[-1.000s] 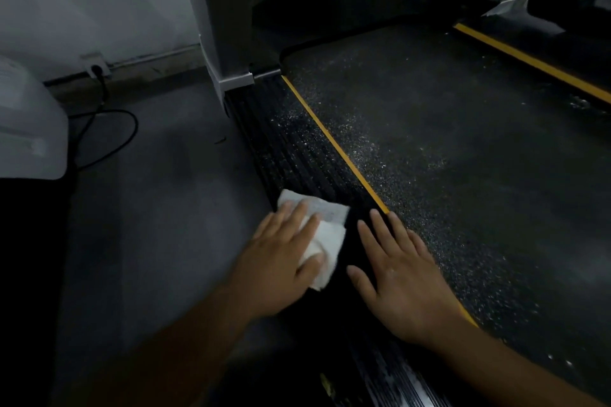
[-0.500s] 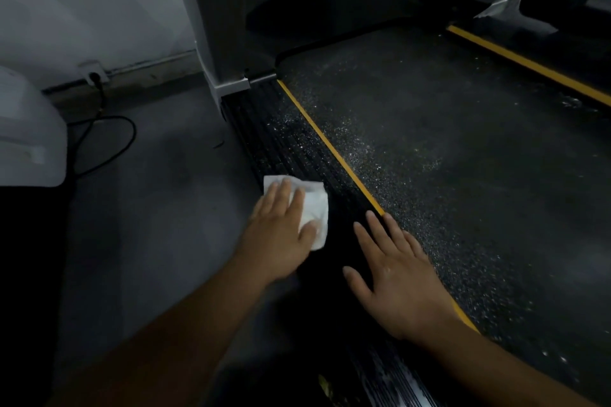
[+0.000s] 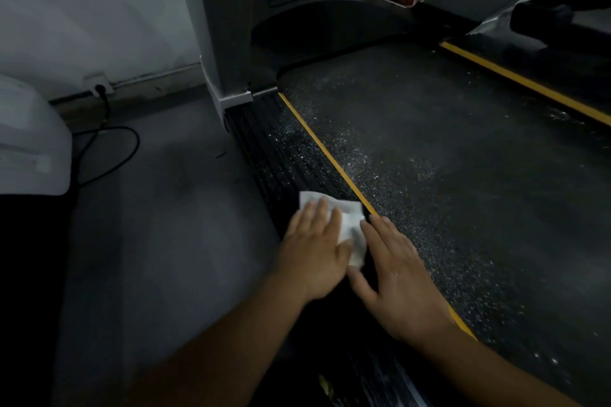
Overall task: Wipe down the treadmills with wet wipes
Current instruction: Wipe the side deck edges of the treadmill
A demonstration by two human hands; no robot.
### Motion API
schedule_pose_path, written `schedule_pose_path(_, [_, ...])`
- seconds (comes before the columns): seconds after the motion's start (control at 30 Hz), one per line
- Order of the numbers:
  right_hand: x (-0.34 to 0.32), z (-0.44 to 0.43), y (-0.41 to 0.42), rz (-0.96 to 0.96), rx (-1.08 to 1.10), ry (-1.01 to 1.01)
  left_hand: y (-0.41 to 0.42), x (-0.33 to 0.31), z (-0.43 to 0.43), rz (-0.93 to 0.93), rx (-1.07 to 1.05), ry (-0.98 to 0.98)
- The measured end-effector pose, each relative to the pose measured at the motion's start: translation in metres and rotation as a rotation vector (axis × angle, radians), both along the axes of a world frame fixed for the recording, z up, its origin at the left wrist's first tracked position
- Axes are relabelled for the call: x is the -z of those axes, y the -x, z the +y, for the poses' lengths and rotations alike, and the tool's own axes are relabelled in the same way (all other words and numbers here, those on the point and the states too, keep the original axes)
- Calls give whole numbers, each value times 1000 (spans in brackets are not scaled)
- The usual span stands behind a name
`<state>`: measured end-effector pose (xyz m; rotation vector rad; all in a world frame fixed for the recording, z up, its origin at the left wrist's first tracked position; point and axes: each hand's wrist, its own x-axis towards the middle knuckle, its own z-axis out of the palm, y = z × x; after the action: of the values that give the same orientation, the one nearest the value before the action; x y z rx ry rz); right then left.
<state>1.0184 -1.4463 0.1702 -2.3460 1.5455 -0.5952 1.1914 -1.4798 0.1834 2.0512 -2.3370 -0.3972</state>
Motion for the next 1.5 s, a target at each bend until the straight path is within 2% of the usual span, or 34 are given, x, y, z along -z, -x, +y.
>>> schedule_pose_path(0.03, [1,1,1,-47,11,37,5,1,3,69,37,-37])
schedule_pose_path(0.07, [2,2,3,-78,23,64,7,-2,5,214,44,-69])
schedule_pose_path(0.13, [3,3,4,-73,-2,114,-3,-14,5,631,-107,-51])
schedule_pose_path(0.17, [2,2,4,-26,-71,145,-11,-18,8,734,-189,-5])
schedule_pose_path(0.2, [2,0,2,47,-162,157,-19,-17,10,732,-217,51])
schedule_pose_path(0.27, [3,-15,-8,189,-254,106,-31,-10,17,449,-178,85])
schedule_pose_path(0.33, [5,-29,-25,238,-192,37,-36,3,23,214,-123,62])
schedule_pose_path(0.37, [8,-30,-32,242,-154,31,-37,9,23,183,-119,43])
schedule_pose_path(0.53, [11,-8,-16,267,-179,37,-48,-1,9,207,-94,-4])
schedule_pose_path(0.6, [8,-26,-11,291,-97,-22,-47,2,9,133,-75,10])
schedule_pose_path(0.73, [-1,-71,-48,324,20,-133,-45,8,11,147,-85,25])
schedule_pose_path(0.9, [-9,-70,-36,216,-70,147,-47,4,12,145,-63,29])
schedule_pose_path(0.97, [-22,-66,-25,143,-119,64,-46,7,11,155,-50,27])
schedule_pose_path(1.07, [-49,-69,-22,-32,-253,-197,-49,10,10,169,-51,40])
schedule_pose_path(1.17, [-66,-93,-26,-6,-223,-367,-48,9,9,152,-44,44])
schedule_pose_path(1.2, [-67,-99,-27,59,-174,-314,-48,7,9,144,-42,44])
schedule_pose_path(1.27, [-60,-102,-29,176,-21,-79,-48,4,10,146,-46,46])
schedule_pose_path(1.33, [-49,-88,-33,117,58,23,-48,6,10,153,-51,53])
schedule_pose_path(1.4, [-27,-75,-40,127,7,16,-47,8,11,158,-50,72])
schedule_pose_path(1.5, [0,-71,-56,251,-24,-90,-47,11,11,174,-48,69])
